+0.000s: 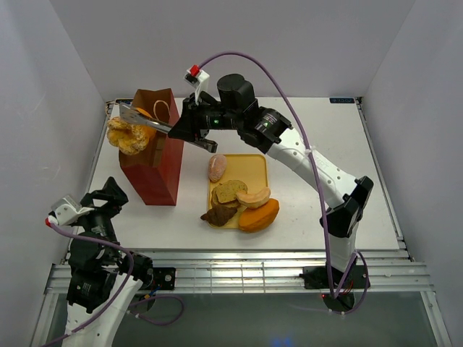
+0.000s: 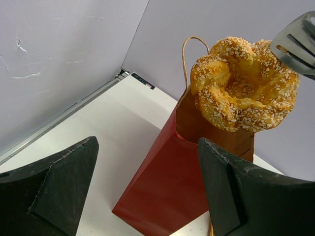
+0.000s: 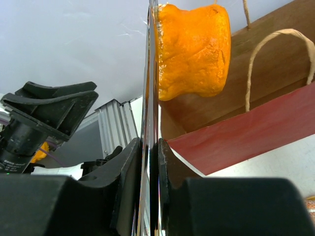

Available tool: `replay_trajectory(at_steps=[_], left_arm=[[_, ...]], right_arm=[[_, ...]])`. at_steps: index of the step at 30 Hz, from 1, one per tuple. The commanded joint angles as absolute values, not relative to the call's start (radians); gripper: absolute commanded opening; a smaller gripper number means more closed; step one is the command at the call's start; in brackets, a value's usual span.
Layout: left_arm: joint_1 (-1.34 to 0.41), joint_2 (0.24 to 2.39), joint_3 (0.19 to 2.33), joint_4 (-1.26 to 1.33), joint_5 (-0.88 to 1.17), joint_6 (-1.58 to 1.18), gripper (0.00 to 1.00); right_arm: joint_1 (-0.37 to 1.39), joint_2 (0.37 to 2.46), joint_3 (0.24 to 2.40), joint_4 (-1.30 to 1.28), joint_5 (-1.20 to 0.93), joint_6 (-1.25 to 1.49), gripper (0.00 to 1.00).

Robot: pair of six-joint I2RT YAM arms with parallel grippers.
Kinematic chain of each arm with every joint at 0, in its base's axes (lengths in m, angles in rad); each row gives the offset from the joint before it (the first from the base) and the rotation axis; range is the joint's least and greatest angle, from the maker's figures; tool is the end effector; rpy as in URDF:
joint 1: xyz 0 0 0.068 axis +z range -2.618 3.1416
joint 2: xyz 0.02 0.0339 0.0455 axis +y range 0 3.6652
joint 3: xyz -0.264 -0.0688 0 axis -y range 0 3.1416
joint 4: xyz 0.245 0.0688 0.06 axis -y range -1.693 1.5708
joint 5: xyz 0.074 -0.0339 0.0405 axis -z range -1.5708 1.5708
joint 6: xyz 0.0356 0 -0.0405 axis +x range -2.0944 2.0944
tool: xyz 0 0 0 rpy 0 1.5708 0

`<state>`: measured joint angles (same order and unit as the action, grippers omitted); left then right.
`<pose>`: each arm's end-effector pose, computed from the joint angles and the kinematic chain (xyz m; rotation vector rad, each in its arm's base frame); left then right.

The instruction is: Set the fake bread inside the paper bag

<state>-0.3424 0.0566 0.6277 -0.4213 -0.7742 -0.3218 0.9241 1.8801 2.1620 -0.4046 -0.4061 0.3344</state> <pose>0.0352 0.0139 0.3262 -0.6132 1.3293 0.0086 0.2448 0.3476 0.4777 -0.8487 1.6506 1.2542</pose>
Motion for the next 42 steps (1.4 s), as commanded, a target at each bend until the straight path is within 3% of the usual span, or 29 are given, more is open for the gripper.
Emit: replay_trajectory(at_steps=[1,11,16,23,24,42], left_arm=[[-0.345,0.052,0.618,-0.407,-0.758,-0.308,0.92],[-0.345,0.051,0.614,-0.396,-0.746,-0.301,0.92],[-0.345,0.051,0.612,-0.396,-0.739,-0.296,0.92],[-0.345,0.052,0.612,-0.394,-0.739,-0.295,0.92],[-0.345,0.052,0.612,-0.396,-0.738,-0.295,0.92],[-0.345,0.057,0.611,-0.391,-0.732,-0.285,0.92]], right_arm=[[0.904,1.876,2.149,-0.293,-0.403,0.348,0.08],[0.882,1.876,2.079,-0.275,-0.405,0.359,0.08],[0.874,1.876,2.082,-0.279,-0.403,0.370,0.27],[0.874,1.879,2.092,-0.287,-0.414,0.371,0.34],[0.874,1.879,2.092,-0.287,-0.417,0.374,0.38],[0.874,1.749,2.030,-0.278,-0.500,0.393,0.38]])
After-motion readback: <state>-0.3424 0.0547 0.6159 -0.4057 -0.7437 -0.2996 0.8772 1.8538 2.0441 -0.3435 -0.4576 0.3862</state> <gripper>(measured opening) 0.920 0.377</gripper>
